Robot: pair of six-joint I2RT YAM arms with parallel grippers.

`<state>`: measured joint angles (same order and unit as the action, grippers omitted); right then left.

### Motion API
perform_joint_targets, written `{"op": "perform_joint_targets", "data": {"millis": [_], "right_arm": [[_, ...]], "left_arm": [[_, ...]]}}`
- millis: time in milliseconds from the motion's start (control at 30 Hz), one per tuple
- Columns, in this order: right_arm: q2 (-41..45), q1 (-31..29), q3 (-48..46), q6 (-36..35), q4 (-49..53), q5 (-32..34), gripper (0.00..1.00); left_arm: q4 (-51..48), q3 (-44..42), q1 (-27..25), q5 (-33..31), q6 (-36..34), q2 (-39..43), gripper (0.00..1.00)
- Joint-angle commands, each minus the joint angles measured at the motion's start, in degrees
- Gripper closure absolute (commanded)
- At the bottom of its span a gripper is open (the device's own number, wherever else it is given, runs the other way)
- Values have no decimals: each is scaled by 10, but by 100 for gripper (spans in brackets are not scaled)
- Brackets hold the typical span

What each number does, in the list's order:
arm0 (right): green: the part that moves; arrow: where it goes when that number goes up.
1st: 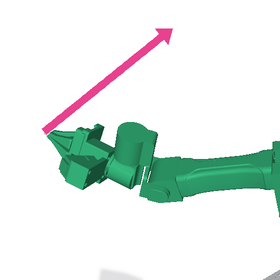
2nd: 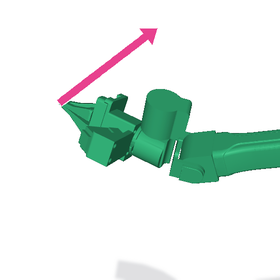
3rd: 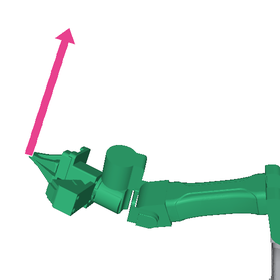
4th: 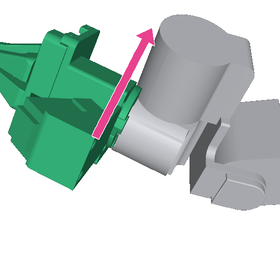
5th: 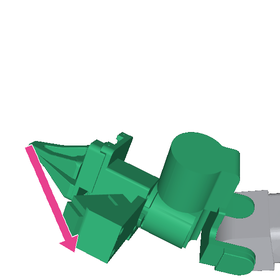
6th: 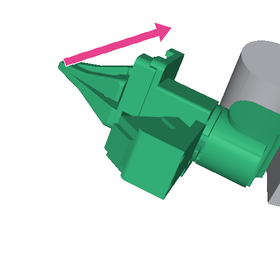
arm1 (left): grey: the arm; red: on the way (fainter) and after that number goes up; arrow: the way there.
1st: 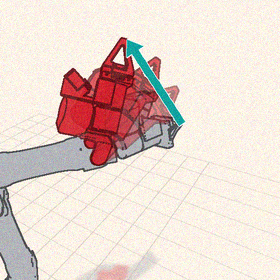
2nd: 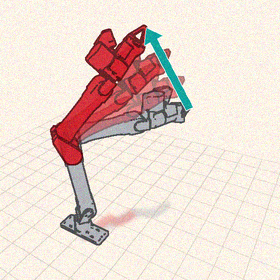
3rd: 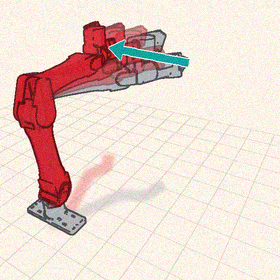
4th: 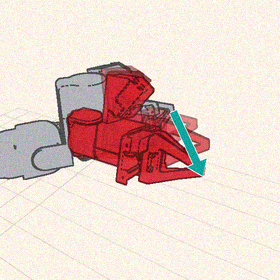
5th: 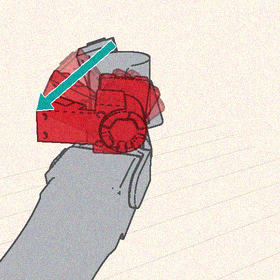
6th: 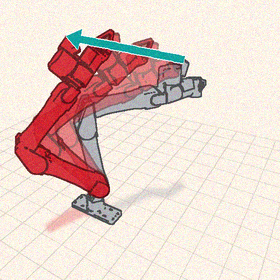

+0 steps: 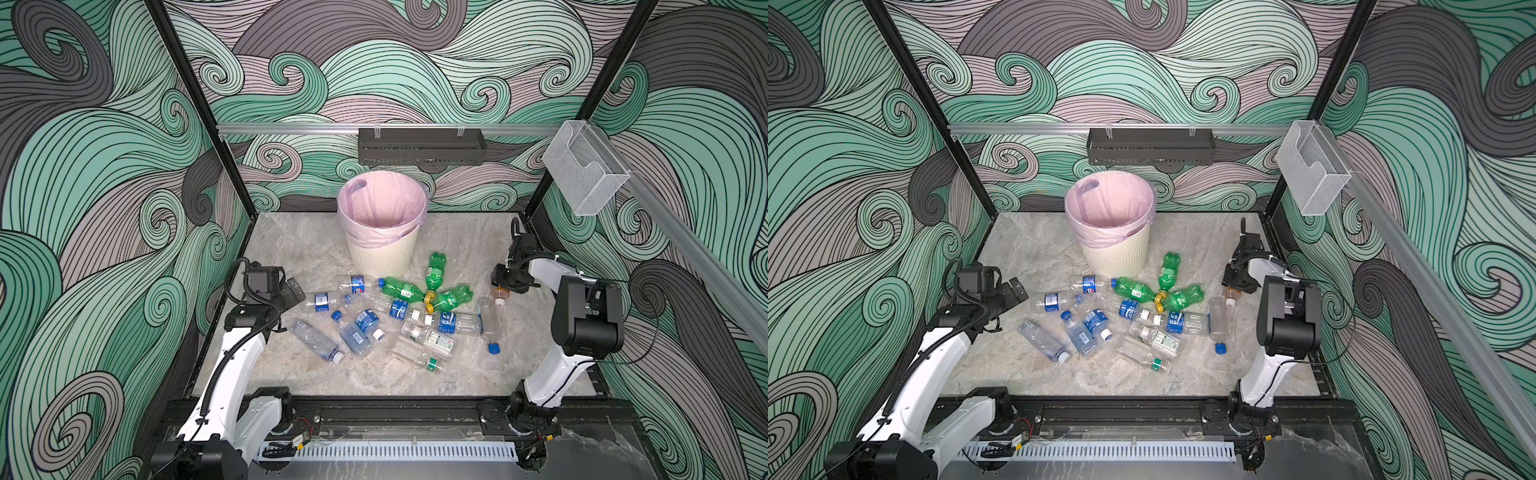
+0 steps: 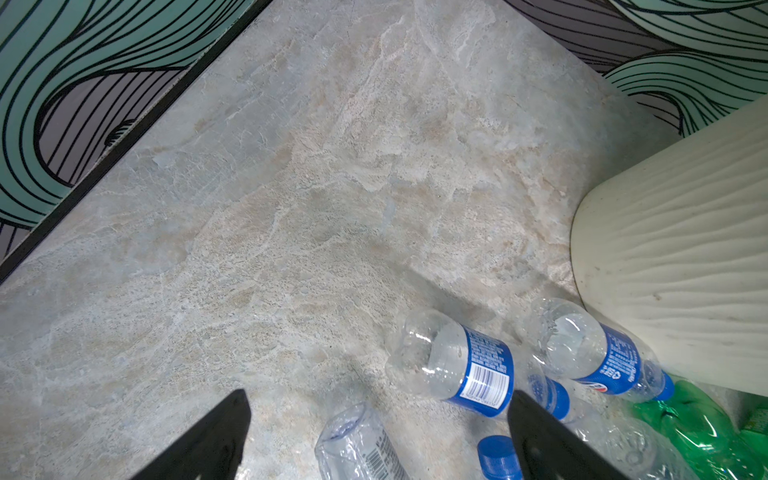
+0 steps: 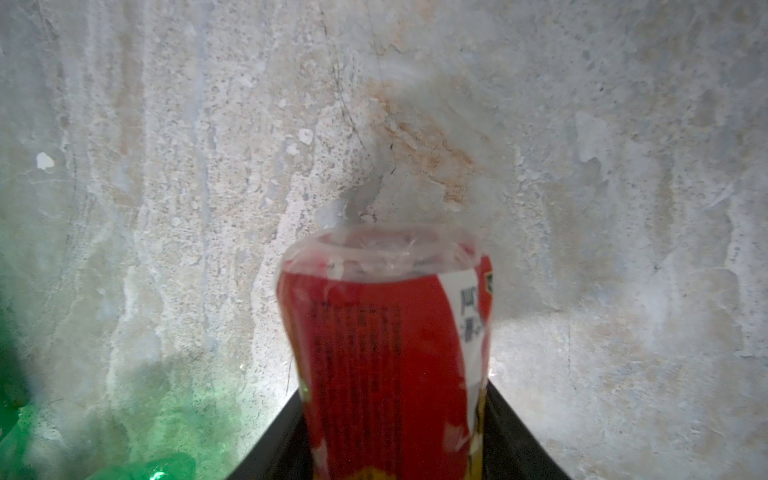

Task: Throw the plastic bottles in the bin
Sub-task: 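Lift the red-and-yellow bottle with the right gripper over the bin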

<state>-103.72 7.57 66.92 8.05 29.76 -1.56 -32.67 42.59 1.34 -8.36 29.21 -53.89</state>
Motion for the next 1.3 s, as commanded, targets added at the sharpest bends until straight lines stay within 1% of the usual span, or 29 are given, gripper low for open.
{"op": "perform_joint_targets", "data": {"millis": [0, 200, 300, 433, 500, 533, 600, 733, 833, 933, 1000, 1033, 1100, 1167, 1200, 1233, 1267], "right_arm": [[32, 0, -6, -5, 11, -3, 50], [106, -1, -8, 7, 38, -17, 54], [145, -1, -12, 12, 43, -39, 54], [192, -2, -13, 6, 47, -116, 54], [215, -7, -16, -2, 46, -149, 55], [229, -12, -19, -8, 47, -159, 55], [258, -26, -27, -27, 47, -174, 55], [307, -68, -28, -66, 54, -209, 55], [326, -104, -5, -79, 54, -241, 55], [326, -130, 41, -73, 38, -284, 55], [314, -148, 76, -48, -11, -313, 54], [302, -161, 95, -25, -53, -328, 54], [261, -195, 152, 16, -138, -336, 55], [187, -233, 257, 57, -188, -315, 54], [149, -247, 310, 78, -199, -298, 49], [104, -260, 373, 105, -207, -274, 38], [62, -268, 430, 130, -214, -264, 11]], "left_arm": [[-15, 0, -2, -5, 11, -3, 1], [-7, -1, -2, 0, 14, -12, 1], [-3, -1, -2, 2, 14, -16, 1], [-2, 2, -2, 11, 7, -22, 1], [-4, 5, -2, 13, -9, -24, 1], [-10, 10, -1, 8, -17, -25, 1], [-28, 20, -2, -11, -12, -28, 1], [-23, 22, -1, -6, -13, -33, 1], [-28, 29, -1, 1, -14, -42, 1], [-42, 39, -1, 7, -14, -46, 1], [-43, 38, -1, 13, -14, -42, 1], [-37, 33, -1, 21, -19, -41, 1], [-33, 26, -1, 32, -17, -38, 1], [-30, 23, -1, 49, -12, -37, 1], [-30, 21, -2, 57, -11, -36, 1], [-31, 20, -1, 65, -9, -35, 1], [-34, 19, -1, 70, -6, -33, 1]]}}
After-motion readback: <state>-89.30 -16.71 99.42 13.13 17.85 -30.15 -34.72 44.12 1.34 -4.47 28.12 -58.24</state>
